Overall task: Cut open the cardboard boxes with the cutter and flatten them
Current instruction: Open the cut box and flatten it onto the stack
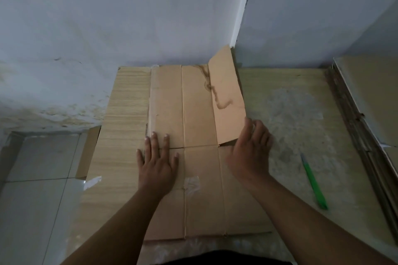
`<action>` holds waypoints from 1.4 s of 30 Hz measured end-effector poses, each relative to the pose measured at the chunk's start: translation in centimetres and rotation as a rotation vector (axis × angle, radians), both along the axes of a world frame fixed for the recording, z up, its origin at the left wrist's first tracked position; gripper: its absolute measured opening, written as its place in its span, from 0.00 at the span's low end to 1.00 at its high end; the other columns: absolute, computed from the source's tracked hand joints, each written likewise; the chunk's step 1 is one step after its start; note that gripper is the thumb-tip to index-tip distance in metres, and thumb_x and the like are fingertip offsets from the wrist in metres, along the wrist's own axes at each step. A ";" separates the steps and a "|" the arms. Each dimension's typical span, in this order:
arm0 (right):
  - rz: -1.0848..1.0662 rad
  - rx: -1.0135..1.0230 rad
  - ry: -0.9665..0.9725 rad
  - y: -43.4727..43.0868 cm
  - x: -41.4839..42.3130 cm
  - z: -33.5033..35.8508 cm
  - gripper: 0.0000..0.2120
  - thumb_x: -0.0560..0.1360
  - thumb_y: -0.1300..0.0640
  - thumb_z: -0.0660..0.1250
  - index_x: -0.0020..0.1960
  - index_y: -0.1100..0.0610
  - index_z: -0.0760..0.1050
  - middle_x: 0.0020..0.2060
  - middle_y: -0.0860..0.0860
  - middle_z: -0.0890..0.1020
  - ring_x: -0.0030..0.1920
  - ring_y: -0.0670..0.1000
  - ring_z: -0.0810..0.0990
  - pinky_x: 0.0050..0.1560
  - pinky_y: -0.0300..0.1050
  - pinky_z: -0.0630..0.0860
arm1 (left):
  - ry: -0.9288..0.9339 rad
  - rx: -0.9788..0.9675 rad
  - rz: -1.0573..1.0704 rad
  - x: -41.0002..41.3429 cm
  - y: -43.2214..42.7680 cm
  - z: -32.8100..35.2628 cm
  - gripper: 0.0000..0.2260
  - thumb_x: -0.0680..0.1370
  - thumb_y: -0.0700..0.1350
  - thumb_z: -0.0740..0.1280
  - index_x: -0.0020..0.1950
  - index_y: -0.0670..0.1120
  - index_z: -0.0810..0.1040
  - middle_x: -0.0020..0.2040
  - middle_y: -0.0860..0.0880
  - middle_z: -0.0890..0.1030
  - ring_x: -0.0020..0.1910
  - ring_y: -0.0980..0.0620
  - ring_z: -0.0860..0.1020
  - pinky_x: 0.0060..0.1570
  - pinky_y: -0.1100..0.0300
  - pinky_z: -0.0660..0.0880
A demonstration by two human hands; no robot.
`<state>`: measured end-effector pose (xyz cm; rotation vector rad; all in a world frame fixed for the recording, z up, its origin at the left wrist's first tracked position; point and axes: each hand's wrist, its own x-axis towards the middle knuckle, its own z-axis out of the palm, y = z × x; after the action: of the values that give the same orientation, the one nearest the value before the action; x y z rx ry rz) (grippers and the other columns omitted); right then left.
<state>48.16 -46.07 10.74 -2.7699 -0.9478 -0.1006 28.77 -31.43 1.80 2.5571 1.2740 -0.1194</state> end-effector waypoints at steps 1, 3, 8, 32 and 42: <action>0.021 0.030 -0.003 0.4 -0.6 0.0 0.37 0.67 0.55 0.65 0.74 0.63 0.62 0.68 0.64 0.66 0.67 0.66 0.66 0.70 0.64 0.60 | -0.009 0.005 0.001 -0.3 -0.2 -0.1 0.32 0.82 0.66 0.37 0.83 0.56 0.35 0.84 0.46 0.35 0.82 0.45 0.34 0.80 0.39 0.40; 0.110 -0.010 0.010 1.3 -1.7 -0.3 0.36 0.69 0.52 0.61 0.75 0.63 0.63 0.72 0.64 0.64 0.72 0.65 0.62 0.73 0.64 0.55 | -0.035 0.016 0.002 -0.9 -0.6 -0.1 0.32 0.82 0.66 0.38 0.84 0.56 0.36 0.84 0.46 0.36 0.82 0.45 0.34 0.80 0.39 0.41; 0.242 -0.301 0.217 2.4 -2.2 -4.1 0.33 0.78 0.45 0.50 0.79 0.60 0.56 0.79 0.61 0.54 0.79 0.62 0.50 0.78 0.62 0.46 | -0.041 0.030 -0.034 -2.9 -1.6 -0.2 0.32 0.83 0.65 0.39 0.84 0.55 0.35 0.84 0.47 0.35 0.82 0.46 0.34 0.80 0.38 0.41; 0.154 -0.204 0.104 0.5 -2.4 -8.1 0.32 0.79 0.43 0.50 0.81 0.52 0.54 0.81 0.58 0.54 0.80 0.59 0.51 0.79 0.60 0.49 | -0.018 0.048 -0.267 -0.4 1.5 0.2 0.33 0.82 0.67 0.44 0.85 0.58 0.42 0.85 0.48 0.43 0.84 0.46 0.40 0.80 0.37 0.45; 0.196 -0.188 0.151 -3.3 -9.2 -8.0 0.33 0.81 0.42 0.51 0.82 0.56 0.53 0.81 0.57 0.52 0.81 0.56 0.48 0.79 0.58 0.50 | -0.028 0.060 -0.287 -2.8 0.1 0.5 0.35 0.82 0.67 0.47 0.85 0.55 0.40 0.85 0.46 0.40 0.83 0.46 0.38 0.81 0.39 0.44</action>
<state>38.95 -49.38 2.77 -2.7811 -1.2375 0.2373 25.96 -31.33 2.25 2.7687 0.9069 -0.1038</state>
